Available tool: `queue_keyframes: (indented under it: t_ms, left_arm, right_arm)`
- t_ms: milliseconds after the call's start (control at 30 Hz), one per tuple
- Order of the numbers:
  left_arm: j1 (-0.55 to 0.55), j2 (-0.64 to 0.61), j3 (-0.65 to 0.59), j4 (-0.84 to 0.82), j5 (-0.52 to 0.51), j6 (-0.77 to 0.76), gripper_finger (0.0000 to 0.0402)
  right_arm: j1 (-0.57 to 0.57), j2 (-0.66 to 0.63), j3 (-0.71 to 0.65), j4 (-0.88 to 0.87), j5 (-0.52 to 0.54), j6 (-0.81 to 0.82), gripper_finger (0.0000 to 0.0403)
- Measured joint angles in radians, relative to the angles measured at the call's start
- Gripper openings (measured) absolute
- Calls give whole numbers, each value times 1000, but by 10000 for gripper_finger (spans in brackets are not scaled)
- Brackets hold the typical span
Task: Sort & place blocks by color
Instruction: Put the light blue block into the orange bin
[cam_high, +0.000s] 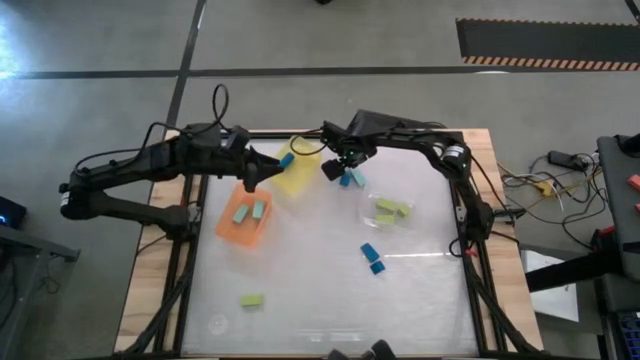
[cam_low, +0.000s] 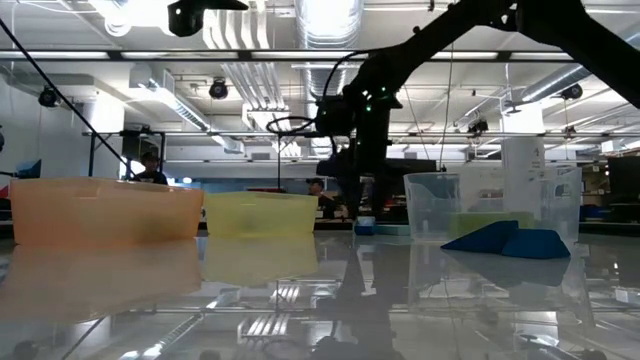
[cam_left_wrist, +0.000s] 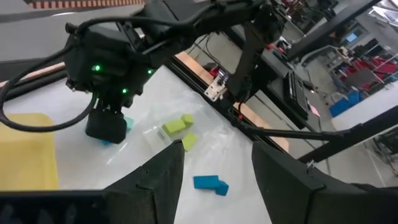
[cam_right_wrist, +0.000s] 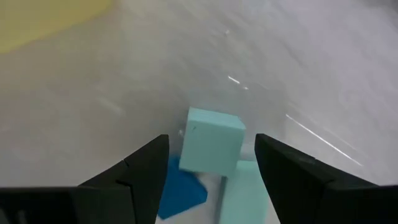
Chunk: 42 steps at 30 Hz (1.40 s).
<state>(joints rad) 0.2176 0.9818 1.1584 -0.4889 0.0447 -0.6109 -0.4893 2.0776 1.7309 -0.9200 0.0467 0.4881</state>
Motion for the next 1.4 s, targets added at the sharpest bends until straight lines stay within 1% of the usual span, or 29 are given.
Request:
queue_keyframes:
  t_ms: [167,267,567,833,1000,1133,1267,1400]
  left_arm:
    - [4,-1,0,0,-9,0,173]
    - [4,1,0,0,-26,0,173]
    - [5,11,0,0,-36,0,173]
    - [5,14,0,2,-37,-1,173]
    - [5,18,0,10,-38,14,173]
    - [5,26,-1,39,-38,27,173]
    - [5,35,-1,78,-38,73,173]
    - [5,45,-2,114,-38,124,173]
  right_arm:
    - [0,15,0,12,0,-1,226]
    - [0,15,0,13,0,0,213]
    - [0,12,0,13,-2,-2,121]
    - [-2,-9,-2,3,-4,-18,120]
    - [-4,-80,-2,-9,-4,-28,123]
    - [-4,-167,-2,-22,-9,-35,123]
    - [-4,-275,-2,-18,-46,-46,123]
    - [2,-390,-2,5,-95,-104,123]
